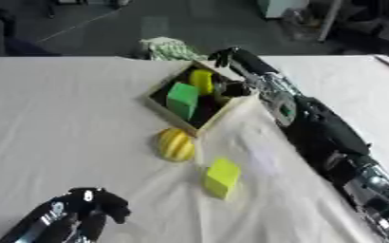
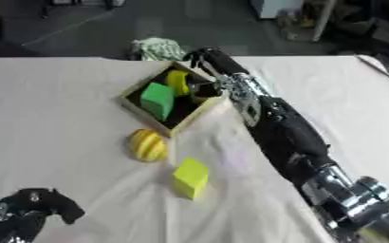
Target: Pick up objects on the table and place them in the box.
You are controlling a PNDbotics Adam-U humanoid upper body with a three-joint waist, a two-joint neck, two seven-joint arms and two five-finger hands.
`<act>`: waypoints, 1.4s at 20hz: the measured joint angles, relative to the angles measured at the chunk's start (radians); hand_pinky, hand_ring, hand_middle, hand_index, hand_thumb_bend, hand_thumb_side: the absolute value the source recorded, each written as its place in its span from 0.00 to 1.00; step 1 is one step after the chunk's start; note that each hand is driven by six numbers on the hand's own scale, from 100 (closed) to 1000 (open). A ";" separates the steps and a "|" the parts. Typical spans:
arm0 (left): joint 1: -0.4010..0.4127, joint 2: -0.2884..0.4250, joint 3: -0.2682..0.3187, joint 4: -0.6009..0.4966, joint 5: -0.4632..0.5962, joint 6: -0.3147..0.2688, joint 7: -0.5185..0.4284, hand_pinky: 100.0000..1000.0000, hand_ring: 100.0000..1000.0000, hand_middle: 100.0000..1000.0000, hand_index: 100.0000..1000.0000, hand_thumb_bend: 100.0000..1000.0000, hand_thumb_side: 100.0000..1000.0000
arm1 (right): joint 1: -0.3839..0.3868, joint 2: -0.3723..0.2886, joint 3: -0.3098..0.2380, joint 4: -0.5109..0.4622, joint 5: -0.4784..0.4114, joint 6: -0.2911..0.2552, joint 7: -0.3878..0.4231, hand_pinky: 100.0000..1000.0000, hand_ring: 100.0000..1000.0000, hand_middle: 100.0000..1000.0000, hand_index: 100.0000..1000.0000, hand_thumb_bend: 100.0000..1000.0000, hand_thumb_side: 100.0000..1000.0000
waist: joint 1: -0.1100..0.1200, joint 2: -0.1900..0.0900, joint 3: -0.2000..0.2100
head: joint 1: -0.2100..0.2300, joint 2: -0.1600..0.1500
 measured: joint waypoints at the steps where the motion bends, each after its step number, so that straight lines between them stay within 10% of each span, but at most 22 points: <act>1: 0.000 0.000 0.000 0.000 0.000 0.000 0.000 0.69 0.66 0.48 0.71 0.00 0.68 | 0.000 0.000 0.000 -0.008 0.014 -0.003 0.008 0.73 0.72 0.67 0.89 0.00 0.20 | 0.000 0.000 0.000 | 0.000 0.000; 8: 0.001 0.000 0.001 0.000 -0.002 0.002 0.000 0.69 0.66 0.48 0.71 0.00 0.69 | 0.032 -0.029 0.017 -0.146 -0.035 -0.049 0.061 0.71 0.72 0.70 0.89 0.00 0.11 | -0.012 0.000 -0.011 | 0.006 -0.004; 20: 0.014 0.002 0.019 0.000 -0.021 0.004 0.023 0.69 0.65 0.48 0.70 0.00 0.69 | 0.383 -0.247 0.049 -0.864 -0.529 -0.141 0.399 0.79 0.84 0.87 0.97 0.00 0.07 | -0.035 0.000 -0.041 | 0.033 -0.009; 28: 0.017 0.002 0.021 0.000 -0.021 0.001 0.028 0.69 0.65 0.48 0.70 0.00 0.68 | 0.494 -0.309 0.078 -1.064 -0.463 -0.269 0.622 0.88 0.94 0.98 1.00 0.00 0.14 | -0.031 -0.008 -0.049 | 0.038 -0.009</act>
